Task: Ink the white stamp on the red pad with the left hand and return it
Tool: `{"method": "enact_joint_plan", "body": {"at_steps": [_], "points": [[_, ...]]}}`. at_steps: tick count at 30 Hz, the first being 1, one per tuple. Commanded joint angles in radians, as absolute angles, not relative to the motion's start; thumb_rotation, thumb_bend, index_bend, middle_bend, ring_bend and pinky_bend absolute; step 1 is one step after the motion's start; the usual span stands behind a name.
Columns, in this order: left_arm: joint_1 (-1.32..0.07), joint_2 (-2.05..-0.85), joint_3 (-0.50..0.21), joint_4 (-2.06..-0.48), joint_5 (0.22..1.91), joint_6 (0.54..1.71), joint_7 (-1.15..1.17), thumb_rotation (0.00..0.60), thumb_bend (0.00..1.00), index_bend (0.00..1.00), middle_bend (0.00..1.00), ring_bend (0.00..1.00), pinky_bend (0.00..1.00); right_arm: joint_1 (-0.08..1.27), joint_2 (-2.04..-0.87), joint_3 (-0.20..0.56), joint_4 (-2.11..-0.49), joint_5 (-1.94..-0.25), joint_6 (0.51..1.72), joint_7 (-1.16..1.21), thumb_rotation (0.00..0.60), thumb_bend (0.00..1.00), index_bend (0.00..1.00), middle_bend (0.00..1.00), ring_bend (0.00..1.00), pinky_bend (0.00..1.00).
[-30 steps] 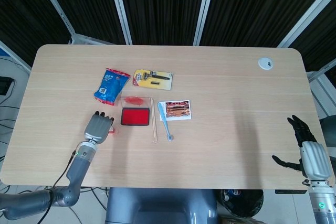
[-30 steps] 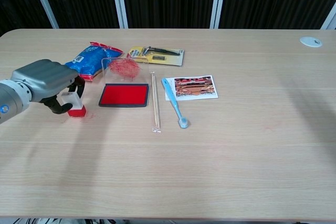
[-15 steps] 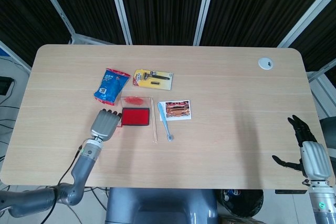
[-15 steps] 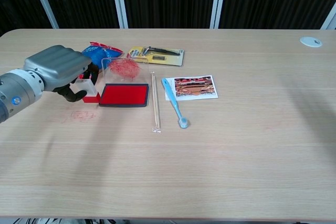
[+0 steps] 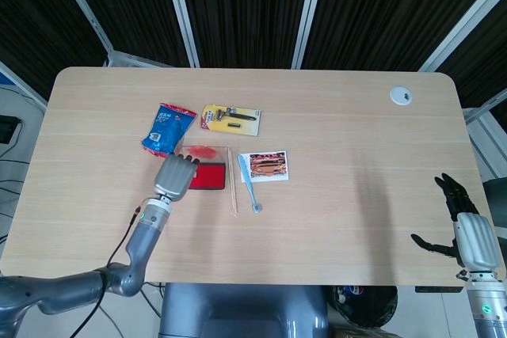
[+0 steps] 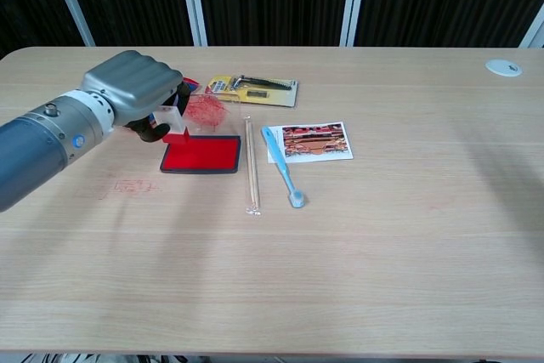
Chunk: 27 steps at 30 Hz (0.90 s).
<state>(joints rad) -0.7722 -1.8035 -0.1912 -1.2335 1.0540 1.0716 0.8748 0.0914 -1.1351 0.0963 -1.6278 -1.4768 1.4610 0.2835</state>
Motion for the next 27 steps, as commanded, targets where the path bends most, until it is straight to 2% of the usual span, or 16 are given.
{"method": "enact_joint_plan", "body": {"at_steps": [1, 27], "points": [[-0.799, -1.83, -0.214, -1.21, 1.014, 1.052, 0.912, 0.6, 0.55, 0.74, 0.76, 0.56, 0.6, 0.092, -1.135, 0.096, -1.628, -1.477, 1.46, 0.285, 0.6, 0.12, 0.0, 0.0, 0.0, 0.18], [-0.863, -1.922, -0.207, -1.083, 0.917, 0.999, 0.999, 0.6, 0.56, 0.75, 0.77, 0.57, 0.61, 0.093, -1.129, 0.096, -1.632, -1.472, 1.451, 0.301, 0.6, 0.13, 0.0, 0.0, 0.0, 0.19]]}}
